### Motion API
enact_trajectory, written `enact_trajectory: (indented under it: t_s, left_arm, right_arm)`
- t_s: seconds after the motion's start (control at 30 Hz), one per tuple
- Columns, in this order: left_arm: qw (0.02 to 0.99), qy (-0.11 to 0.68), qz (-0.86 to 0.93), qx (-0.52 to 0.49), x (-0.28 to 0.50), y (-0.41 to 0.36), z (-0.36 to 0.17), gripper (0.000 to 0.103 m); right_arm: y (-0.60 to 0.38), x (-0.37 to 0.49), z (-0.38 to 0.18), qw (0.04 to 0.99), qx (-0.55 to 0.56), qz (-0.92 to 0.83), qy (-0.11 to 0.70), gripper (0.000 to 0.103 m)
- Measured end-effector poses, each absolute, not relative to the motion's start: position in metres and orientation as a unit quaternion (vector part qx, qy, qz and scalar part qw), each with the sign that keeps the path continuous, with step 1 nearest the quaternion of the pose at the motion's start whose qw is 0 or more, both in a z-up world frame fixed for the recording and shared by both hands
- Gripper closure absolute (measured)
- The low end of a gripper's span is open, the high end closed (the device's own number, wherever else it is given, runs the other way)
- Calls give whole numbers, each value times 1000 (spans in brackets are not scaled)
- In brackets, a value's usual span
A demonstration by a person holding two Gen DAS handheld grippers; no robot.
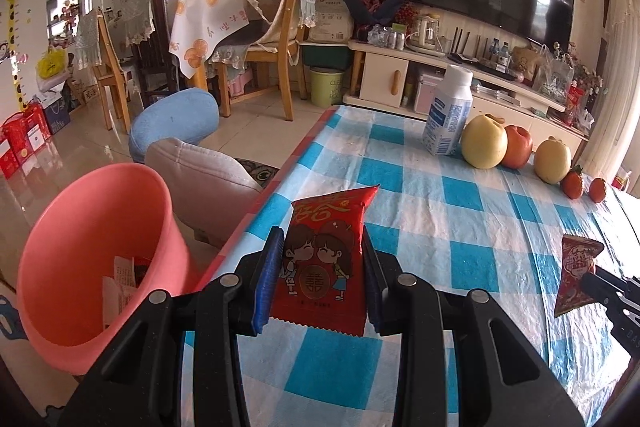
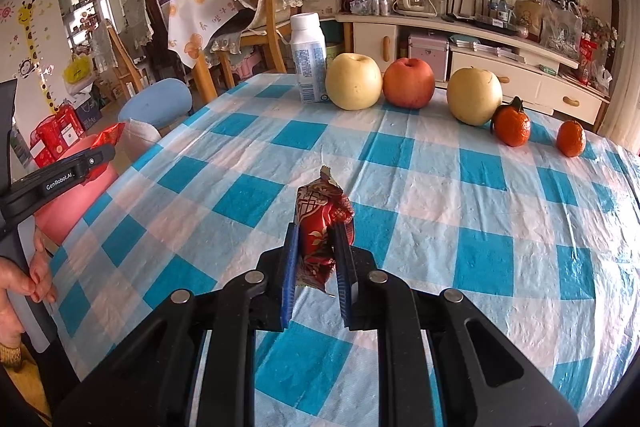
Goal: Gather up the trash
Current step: 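Carry both red wrappers over the pink bucket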
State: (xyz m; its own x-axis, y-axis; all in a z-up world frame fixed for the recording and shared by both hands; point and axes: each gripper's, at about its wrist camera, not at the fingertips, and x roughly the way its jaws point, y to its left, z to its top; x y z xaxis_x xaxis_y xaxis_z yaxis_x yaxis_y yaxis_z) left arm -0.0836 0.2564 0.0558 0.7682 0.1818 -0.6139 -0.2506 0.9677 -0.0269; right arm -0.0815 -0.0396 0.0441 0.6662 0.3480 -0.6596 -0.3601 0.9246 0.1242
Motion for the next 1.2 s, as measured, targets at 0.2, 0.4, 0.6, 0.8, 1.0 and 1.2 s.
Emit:
enact_trajectory:
  t_s: [0.2, 0.4, 0.6, 0.8, 1.0, 1.2]
  left_arm:
    - [938, 312, 142, -57, -88, 275, 62, 65]
    - [937, 302, 166, -60, -94, 293, 68, 65]
    - [934, 292, 192, -74, -103, 316, 73, 65]
    - [930, 285, 217, -85, -114, 341, 78, 65]
    - [921, 281, 246, -111, -125, 376, 79, 65]
    - [909, 279, 278, -135, -142, 414, 76, 65]
  right_arm:
    - [-14, -87, 52, 910, -23, 213, 355, 84]
    - [16, -95, 62, 907, -35, 238, 347, 84]
    - [45, -98, 69, 903, -47, 257, 341, 84]
    - [80, -100, 78, 898, -68, 280, 333, 84]
    - [123, -105, 87, 890, -92, 311, 322, 84]
    - [173, -107, 94, 878, -115, 347, 310, 84]
